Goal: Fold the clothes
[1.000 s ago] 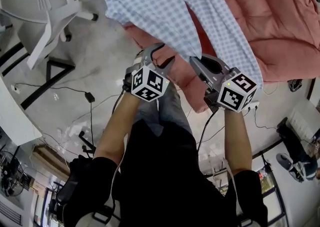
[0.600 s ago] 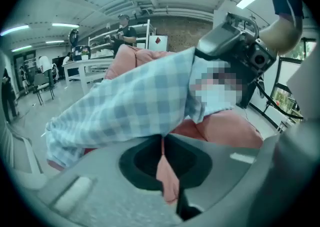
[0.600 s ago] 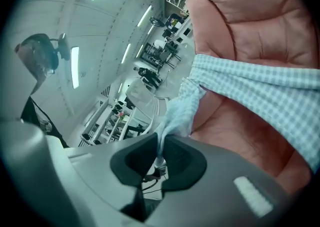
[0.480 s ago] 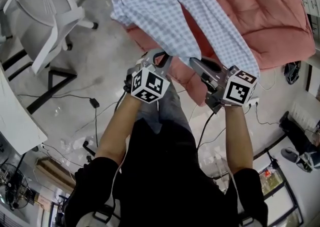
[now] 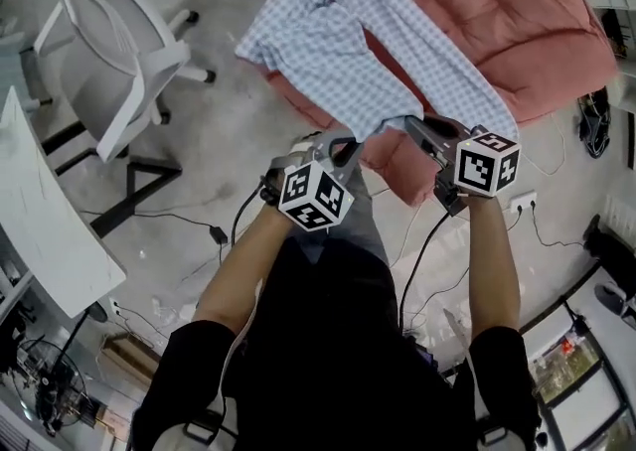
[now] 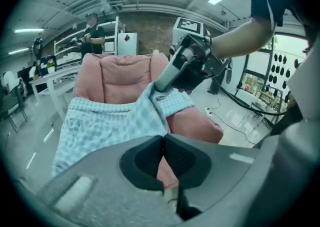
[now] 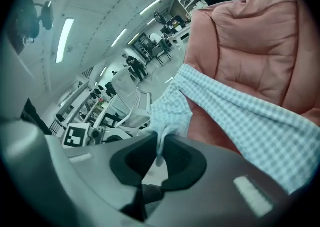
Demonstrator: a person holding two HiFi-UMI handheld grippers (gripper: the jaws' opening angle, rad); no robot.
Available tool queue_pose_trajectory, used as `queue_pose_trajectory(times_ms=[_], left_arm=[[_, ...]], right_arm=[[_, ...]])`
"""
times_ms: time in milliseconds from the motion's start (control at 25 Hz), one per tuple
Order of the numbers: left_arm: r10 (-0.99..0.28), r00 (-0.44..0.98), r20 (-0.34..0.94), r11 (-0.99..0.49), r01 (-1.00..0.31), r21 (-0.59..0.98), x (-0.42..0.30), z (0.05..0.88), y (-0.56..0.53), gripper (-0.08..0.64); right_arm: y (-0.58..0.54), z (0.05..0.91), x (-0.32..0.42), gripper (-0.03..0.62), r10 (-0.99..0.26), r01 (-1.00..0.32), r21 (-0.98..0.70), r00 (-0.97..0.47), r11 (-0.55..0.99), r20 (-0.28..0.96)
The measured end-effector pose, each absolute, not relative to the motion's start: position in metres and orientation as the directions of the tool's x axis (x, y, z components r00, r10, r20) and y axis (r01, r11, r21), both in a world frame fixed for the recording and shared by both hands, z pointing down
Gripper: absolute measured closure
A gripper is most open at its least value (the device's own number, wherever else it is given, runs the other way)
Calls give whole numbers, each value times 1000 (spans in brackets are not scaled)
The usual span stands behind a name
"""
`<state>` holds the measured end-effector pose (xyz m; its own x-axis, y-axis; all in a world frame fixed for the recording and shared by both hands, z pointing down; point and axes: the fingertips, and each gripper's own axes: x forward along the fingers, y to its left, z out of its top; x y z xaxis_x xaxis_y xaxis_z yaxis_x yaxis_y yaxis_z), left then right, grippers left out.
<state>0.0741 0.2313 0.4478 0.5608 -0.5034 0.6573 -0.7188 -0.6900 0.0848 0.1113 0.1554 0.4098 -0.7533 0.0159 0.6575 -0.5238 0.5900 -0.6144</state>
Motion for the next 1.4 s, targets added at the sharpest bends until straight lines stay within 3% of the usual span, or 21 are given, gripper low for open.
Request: queue_pose_trajectory(times_ms=[240,600,1080,1400], left_arm=[[-380,627,680,-793,-599,110,138,429,254,552],[-246,718,651,-835,-498,234,248,412,266,552],[17,737,676,-920,-254,300,348,424,304,551],[89,712,697,-896,-248,369,373,452,326,551]], right_arm=[[166,410,173,560,-13,-579,-537,-687,614,726],[174,405,275,560,5,-616,-538,-655,576,755],[205,443,392,560,79,-694,-448,-494,563,866],[224,473,422,560,93,-725,-403,-428,558,899]])
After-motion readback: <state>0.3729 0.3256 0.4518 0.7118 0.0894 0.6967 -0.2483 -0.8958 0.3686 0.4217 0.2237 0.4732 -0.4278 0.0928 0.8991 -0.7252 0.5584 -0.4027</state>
